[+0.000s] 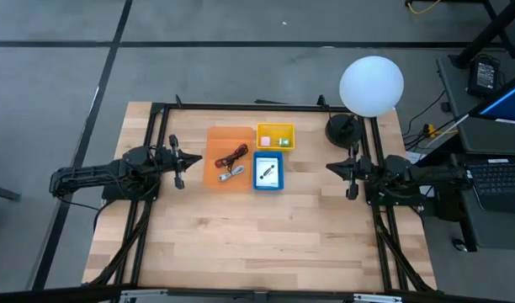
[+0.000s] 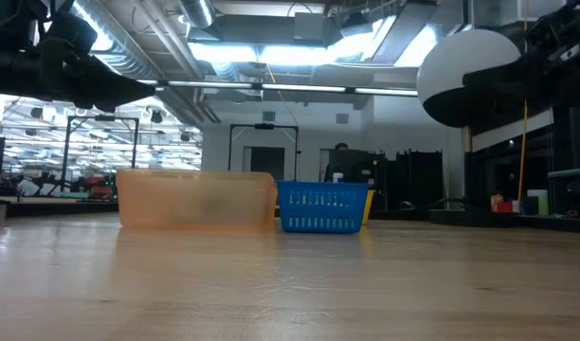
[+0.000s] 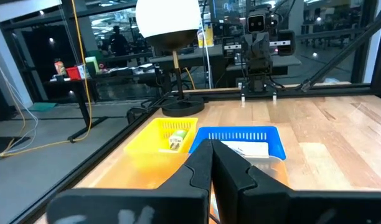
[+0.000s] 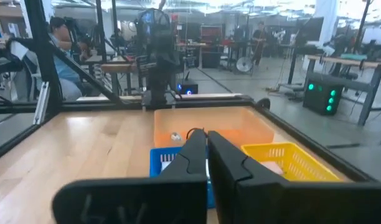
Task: Pick and place items into bin
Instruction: Return to Home Position
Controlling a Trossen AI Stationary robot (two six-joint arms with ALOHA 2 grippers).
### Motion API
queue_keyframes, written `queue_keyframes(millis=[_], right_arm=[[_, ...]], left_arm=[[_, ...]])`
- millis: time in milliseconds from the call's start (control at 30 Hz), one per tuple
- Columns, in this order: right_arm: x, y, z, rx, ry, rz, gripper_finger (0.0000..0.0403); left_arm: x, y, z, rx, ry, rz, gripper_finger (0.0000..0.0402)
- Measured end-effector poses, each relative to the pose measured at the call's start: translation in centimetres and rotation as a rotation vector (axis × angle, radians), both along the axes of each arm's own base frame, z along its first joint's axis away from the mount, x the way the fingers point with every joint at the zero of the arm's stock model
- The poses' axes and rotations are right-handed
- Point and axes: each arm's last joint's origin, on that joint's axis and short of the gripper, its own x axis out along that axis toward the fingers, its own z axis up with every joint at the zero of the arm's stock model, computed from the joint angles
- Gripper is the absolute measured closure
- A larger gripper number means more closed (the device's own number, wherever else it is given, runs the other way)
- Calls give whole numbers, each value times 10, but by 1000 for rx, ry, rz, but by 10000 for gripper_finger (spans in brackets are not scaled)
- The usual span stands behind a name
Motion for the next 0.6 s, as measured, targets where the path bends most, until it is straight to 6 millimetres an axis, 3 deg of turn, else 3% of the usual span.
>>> queue_keyframes(millis=[600], right_arm=[[1,0,-4,71,5,5,403]], left_arm=[[4,3,-5,-88,41,89,399]])
